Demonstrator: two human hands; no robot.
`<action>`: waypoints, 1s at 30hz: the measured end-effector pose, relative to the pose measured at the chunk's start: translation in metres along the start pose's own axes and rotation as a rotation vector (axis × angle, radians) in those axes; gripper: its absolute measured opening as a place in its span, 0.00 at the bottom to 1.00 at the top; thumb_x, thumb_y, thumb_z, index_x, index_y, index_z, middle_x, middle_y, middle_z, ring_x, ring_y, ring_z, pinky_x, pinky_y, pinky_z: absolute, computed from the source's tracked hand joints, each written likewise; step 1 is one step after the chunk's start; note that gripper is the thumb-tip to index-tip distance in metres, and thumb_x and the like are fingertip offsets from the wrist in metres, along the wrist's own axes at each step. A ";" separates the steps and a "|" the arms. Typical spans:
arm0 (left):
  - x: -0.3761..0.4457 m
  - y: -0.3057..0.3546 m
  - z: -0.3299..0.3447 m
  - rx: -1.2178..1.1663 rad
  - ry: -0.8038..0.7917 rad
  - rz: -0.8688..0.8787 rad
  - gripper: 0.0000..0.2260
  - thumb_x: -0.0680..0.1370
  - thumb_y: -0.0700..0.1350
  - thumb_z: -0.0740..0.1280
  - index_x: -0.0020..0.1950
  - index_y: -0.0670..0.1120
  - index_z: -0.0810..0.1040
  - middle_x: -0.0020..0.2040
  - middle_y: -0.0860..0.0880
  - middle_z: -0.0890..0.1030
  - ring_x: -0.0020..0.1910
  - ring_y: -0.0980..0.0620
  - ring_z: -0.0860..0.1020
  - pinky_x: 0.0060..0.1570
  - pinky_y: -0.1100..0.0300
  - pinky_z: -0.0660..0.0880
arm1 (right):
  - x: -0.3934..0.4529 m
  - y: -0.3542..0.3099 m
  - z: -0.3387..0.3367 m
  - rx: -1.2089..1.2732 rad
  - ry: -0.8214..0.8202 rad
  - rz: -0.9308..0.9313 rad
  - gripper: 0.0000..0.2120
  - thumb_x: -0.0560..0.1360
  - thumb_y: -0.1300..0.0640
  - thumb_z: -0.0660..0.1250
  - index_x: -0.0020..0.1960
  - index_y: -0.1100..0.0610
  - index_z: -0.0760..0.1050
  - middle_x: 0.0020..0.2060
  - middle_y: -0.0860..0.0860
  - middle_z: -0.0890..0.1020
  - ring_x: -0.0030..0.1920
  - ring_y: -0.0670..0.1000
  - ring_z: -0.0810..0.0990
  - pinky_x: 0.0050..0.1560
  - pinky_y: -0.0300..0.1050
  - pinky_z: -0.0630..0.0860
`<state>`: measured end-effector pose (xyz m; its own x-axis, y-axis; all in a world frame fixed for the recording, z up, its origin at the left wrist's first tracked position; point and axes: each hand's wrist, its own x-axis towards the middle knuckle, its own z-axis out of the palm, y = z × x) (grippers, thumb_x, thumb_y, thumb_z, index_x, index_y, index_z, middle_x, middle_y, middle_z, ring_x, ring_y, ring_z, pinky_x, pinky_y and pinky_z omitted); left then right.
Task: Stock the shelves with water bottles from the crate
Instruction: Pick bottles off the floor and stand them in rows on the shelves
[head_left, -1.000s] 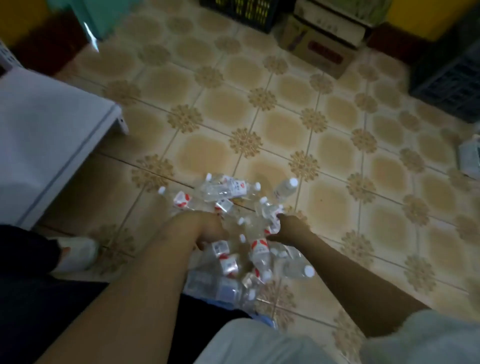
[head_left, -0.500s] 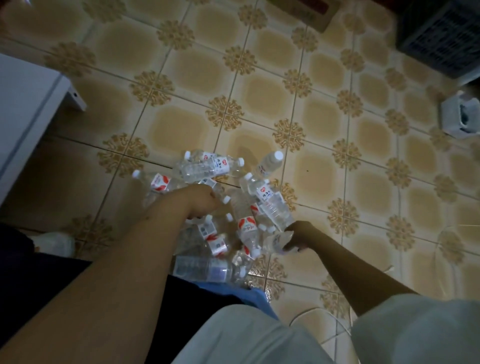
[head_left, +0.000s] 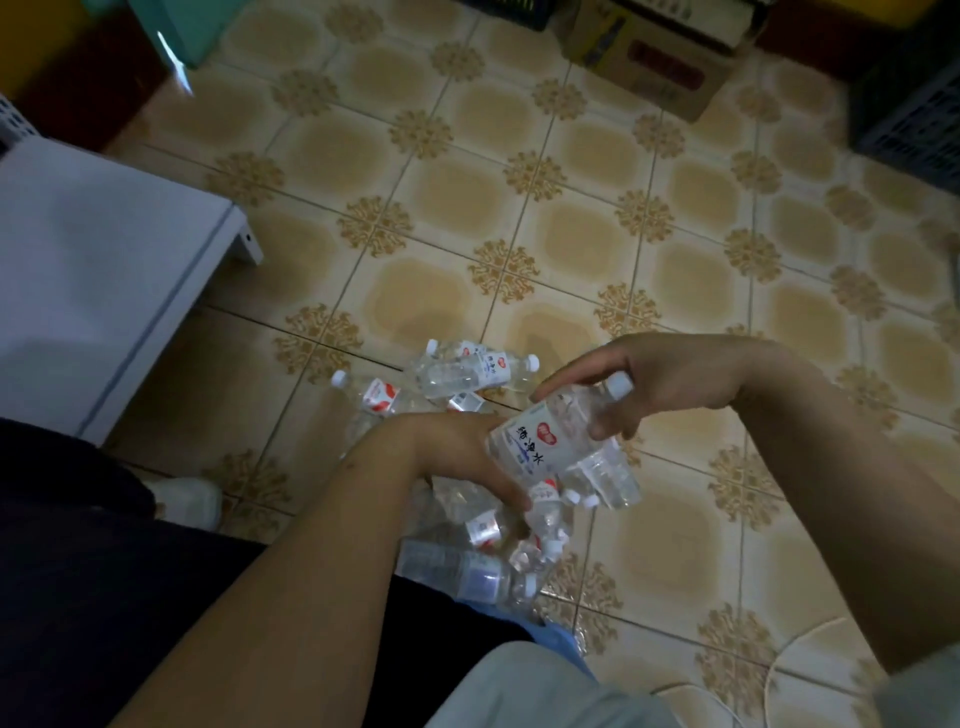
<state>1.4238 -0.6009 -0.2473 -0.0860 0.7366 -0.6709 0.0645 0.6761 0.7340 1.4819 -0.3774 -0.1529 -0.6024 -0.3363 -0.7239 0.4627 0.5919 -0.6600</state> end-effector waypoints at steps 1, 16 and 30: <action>-0.002 -0.001 -0.003 -0.039 0.055 0.024 0.23 0.66 0.50 0.80 0.58 0.58 0.77 0.51 0.58 0.84 0.52 0.58 0.81 0.57 0.57 0.76 | 0.000 -0.004 -0.006 0.018 0.030 -0.026 0.25 0.73 0.60 0.74 0.67 0.44 0.76 0.57 0.42 0.81 0.49 0.44 0.83 0.46 0.45 0.81; -0.066 0.009 -0.050 -0.493 0.885 0.133 0.20 0.66 0.50 0.77 0.56 0.49 0.80 0.49 0.49 0.85 0.47 0.54 0.83 0.50 0.54 0.81 | 0.091 -0.117 0.023 0.491 0.665 -0.345 0.23 0.72 0.54 0.75 0.64 0.55 0.73 0.51 0.51 0.84 0.47 0.48 0.85 0.40 0.43 0.82; -0.334 -0.034 -0.084 0.097 1.377 -0.076 0.23 0.65 0.49 0.80 0.54 0.52 0.74 0.49 0.58 0.78 0.46 0.58 0.78 0.43 0.65 0.76 | 0.099 -0.316 0.087 0.484 0.342 -0.663 0.21 0.76 0.41 0.62 0.58 0.57 0.79 0.52 0.54 0.85 0.50 0.54 0.85 0.48 0.46 0.82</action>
<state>1.3666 -0.8712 -0.0393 -0.9921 0.1238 -0.0225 0.0792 0.7538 0.6523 1.3329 -0.6612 -0.0336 -0.9695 -0.2170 -0.1137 0.1268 -0.0472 -0.9908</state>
